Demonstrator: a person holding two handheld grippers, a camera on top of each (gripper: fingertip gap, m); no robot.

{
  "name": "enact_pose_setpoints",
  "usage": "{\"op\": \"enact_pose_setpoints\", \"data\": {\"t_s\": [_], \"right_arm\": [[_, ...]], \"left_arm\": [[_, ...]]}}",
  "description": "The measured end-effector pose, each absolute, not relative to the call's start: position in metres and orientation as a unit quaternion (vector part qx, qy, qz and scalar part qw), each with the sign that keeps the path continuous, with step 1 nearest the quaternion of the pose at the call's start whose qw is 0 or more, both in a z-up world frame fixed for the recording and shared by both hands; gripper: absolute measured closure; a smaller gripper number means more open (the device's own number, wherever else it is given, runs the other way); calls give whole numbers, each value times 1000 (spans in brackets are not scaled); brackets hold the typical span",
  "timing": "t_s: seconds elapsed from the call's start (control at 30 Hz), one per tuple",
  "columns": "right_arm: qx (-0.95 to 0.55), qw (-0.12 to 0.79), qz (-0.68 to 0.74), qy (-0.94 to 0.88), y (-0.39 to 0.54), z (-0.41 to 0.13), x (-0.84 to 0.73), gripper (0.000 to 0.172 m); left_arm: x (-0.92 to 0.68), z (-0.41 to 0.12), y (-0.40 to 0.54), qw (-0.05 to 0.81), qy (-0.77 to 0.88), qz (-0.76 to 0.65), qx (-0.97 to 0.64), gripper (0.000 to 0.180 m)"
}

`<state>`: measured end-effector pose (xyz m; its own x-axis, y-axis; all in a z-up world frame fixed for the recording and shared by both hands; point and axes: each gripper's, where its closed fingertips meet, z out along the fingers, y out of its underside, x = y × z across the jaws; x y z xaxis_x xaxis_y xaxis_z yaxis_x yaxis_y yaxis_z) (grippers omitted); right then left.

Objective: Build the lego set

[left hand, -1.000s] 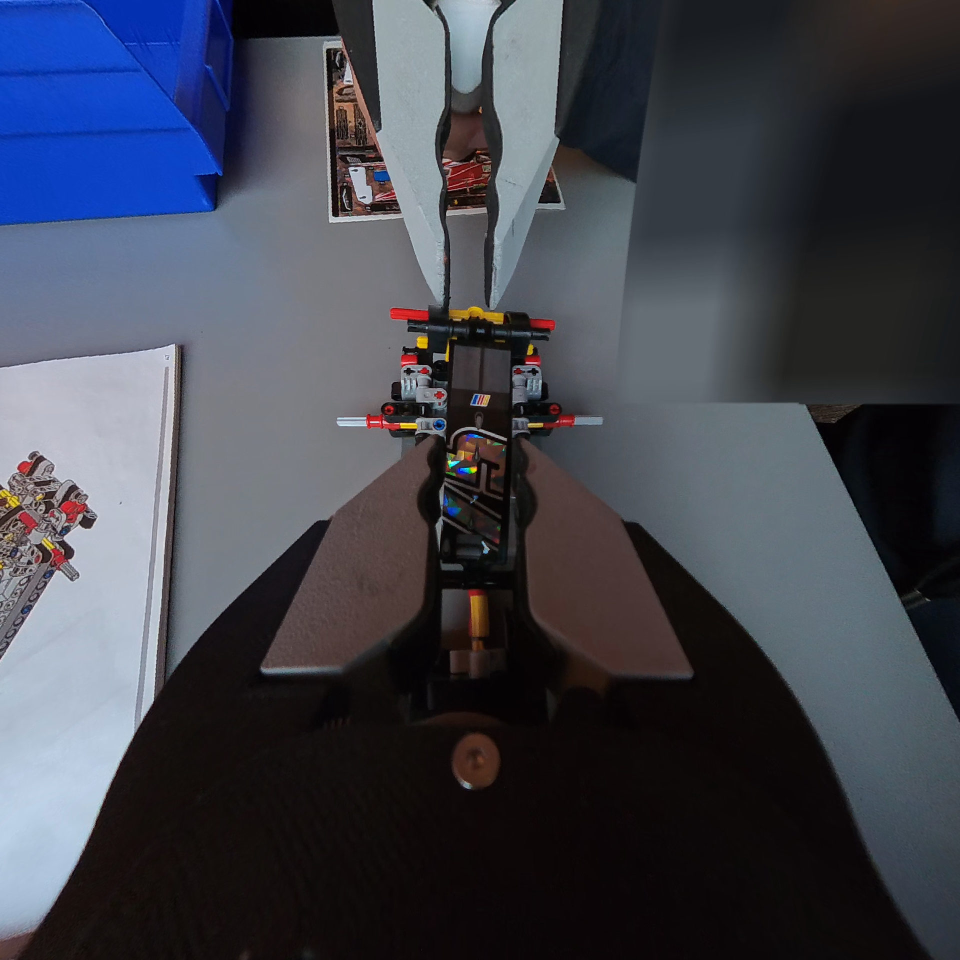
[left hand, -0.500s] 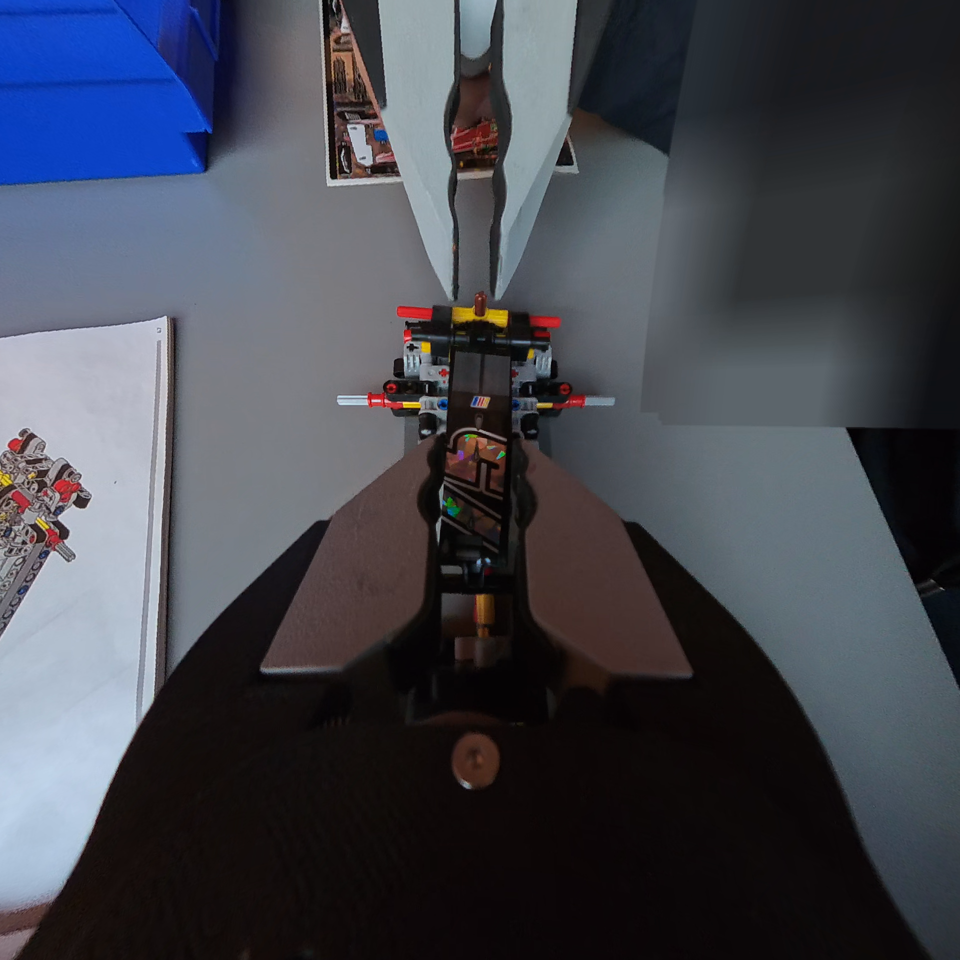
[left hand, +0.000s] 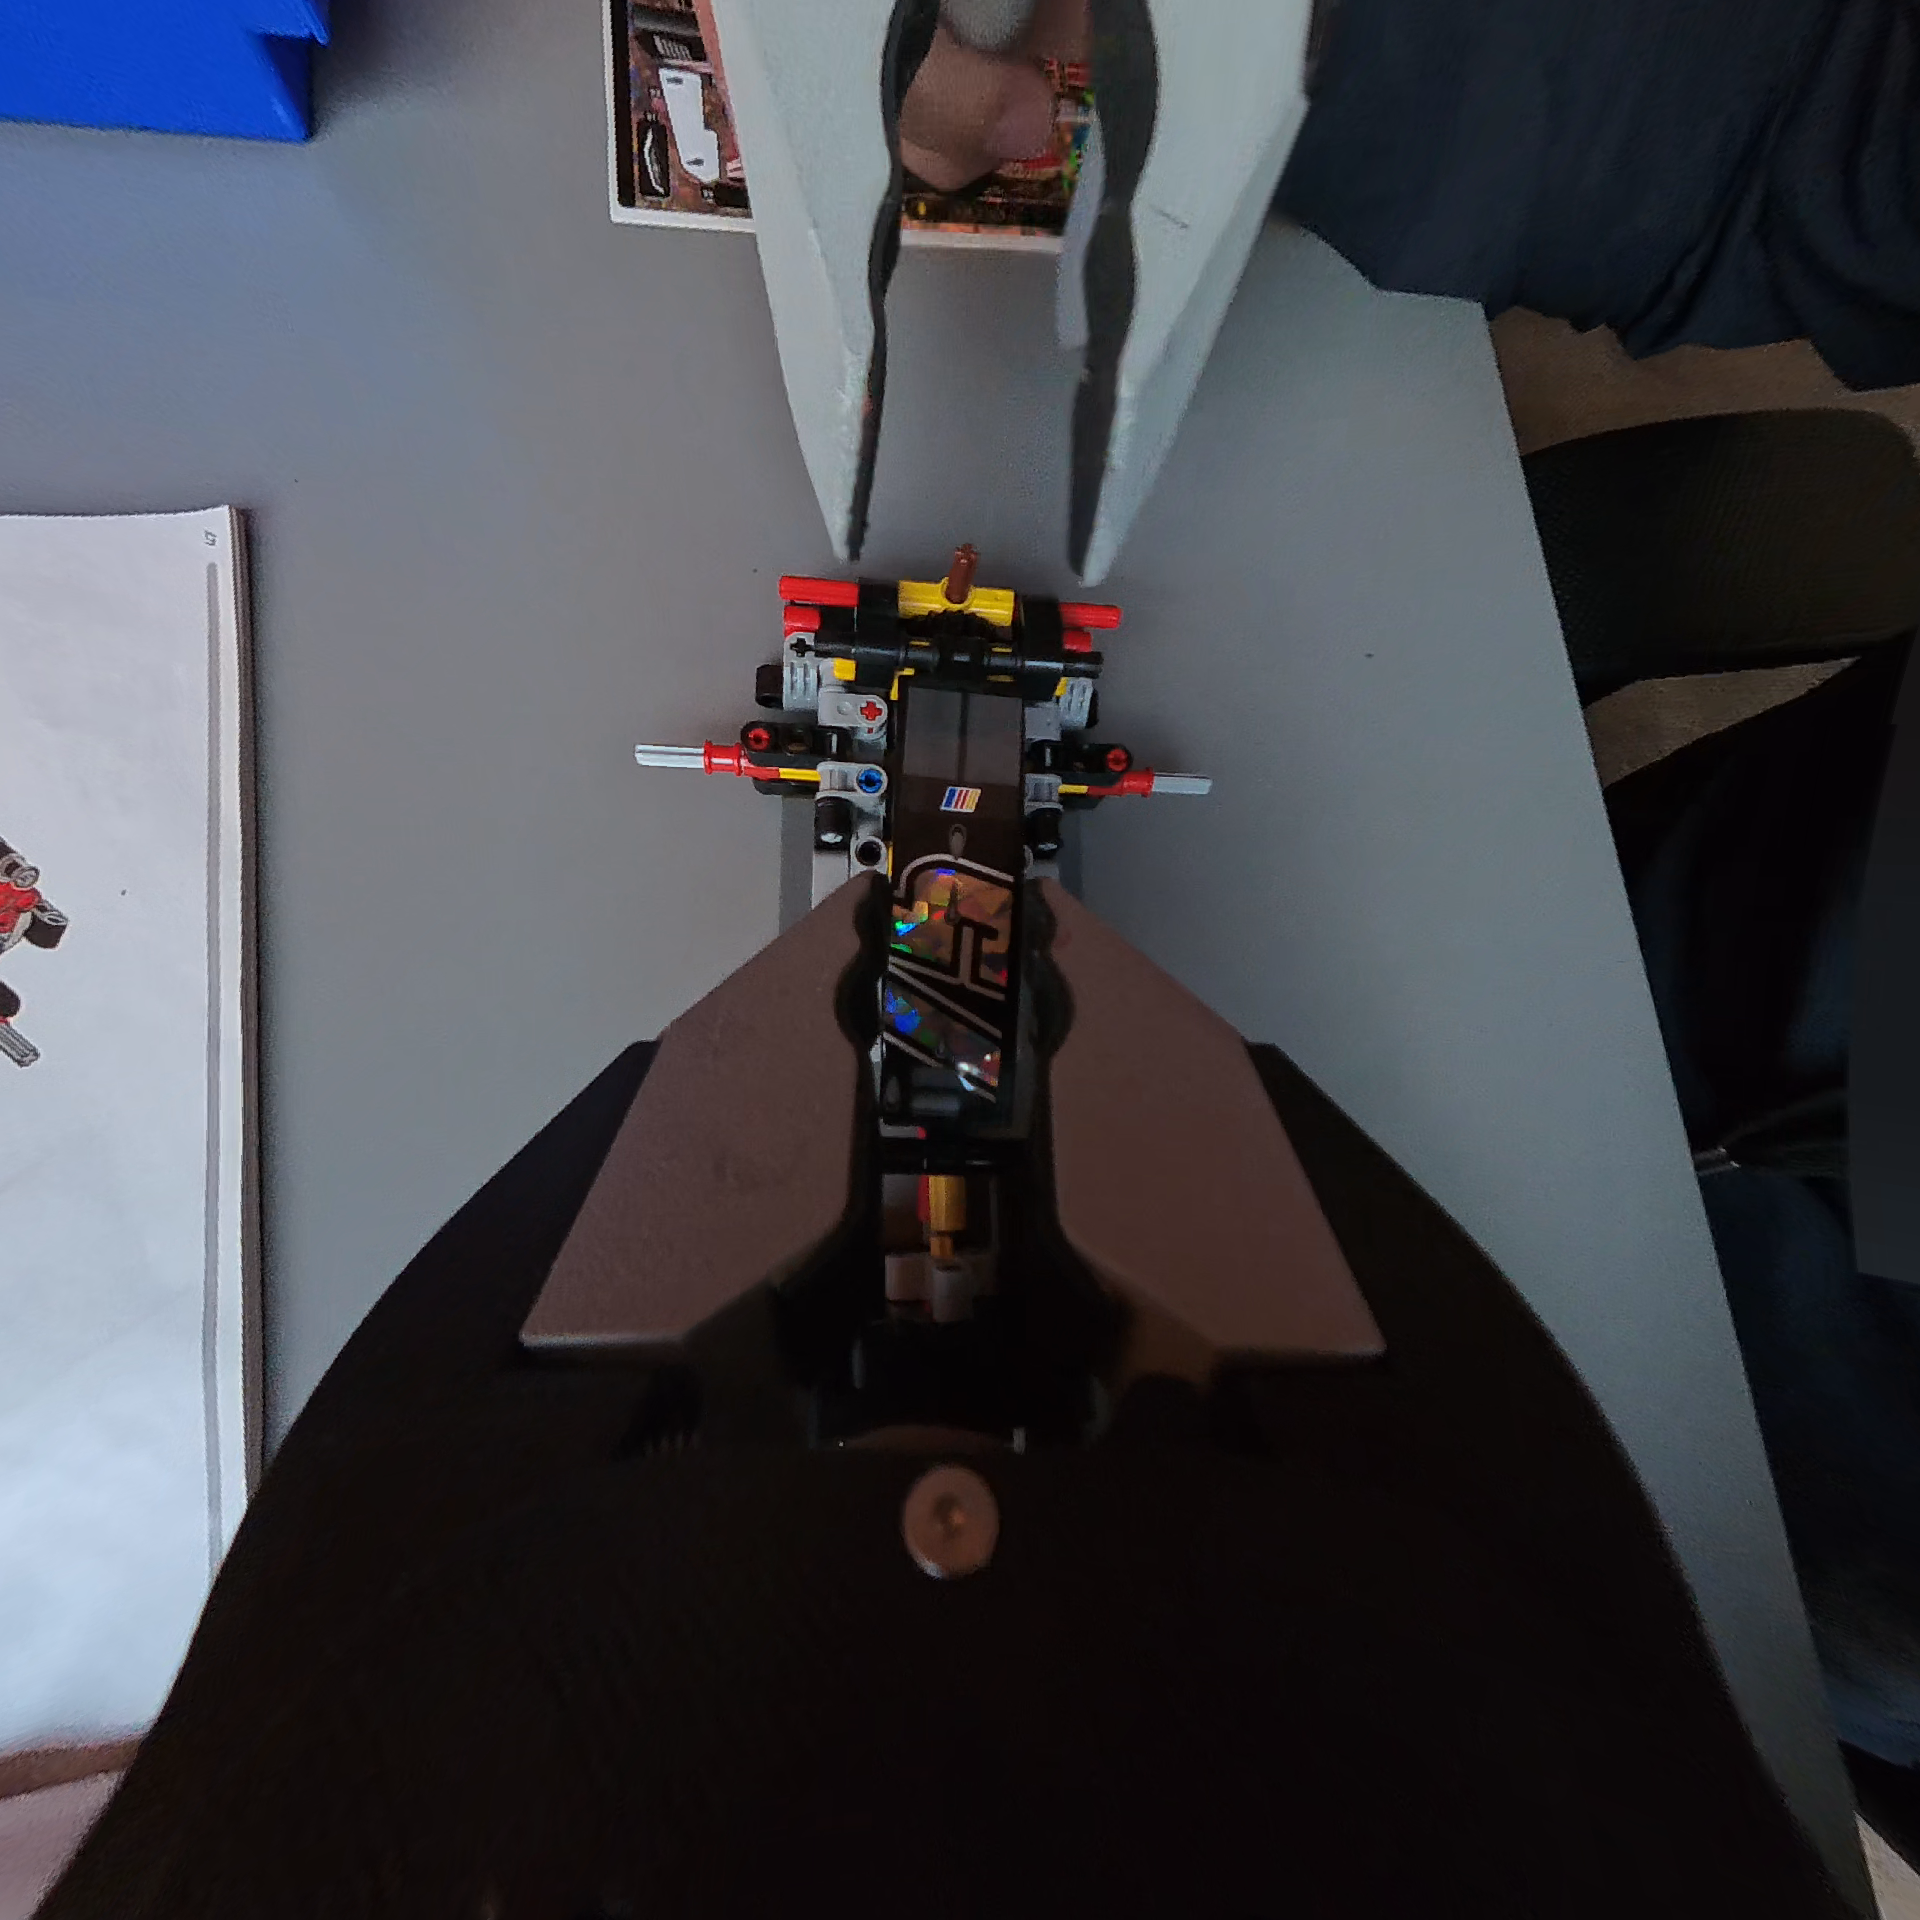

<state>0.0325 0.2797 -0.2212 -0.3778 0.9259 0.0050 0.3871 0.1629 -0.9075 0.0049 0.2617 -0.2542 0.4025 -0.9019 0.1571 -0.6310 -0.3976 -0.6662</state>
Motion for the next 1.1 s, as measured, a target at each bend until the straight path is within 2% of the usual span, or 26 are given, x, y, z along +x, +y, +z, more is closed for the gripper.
{"op": "enact_pose_setpoints", "data": {"t_s": [0.13, 0.3, 0.33, 0.5, 0.63, 0.7, 1.1], "right_arm": [[-482, 293, 420, -711, 268, -231, 14, 134], [-497, 280, 369, -734, 264, -254, 6, 142], [-500, 279, 368, -732, 265, -254, 5, 147], [-508, 270, 389, -720, 267, -252, 6, 147], [-511, 269, 404, -710, 268, -250, 6, 146], [-512, 268, 406, -708, 269, -249, 6, 147], [-509, 279, 396, -712, 267, -252, 2, 146]], "left_arm": [[5, -255, 261, 253, 487, -248, -798, 158], [4, -255, 261, 253, 486, -247, -799, 158], [4, -255, 261, 252, 487, -247, -799, 157], [0, -253, 261, 246, 477, -257, -803, 157], [-17, -260, 258, 224, 482, -239, -813, 148], [-18, -258, 255, 222, 488, -240, -810, 155], [-29, -256, 250, 211, 488, -221, -817, 156]]}}
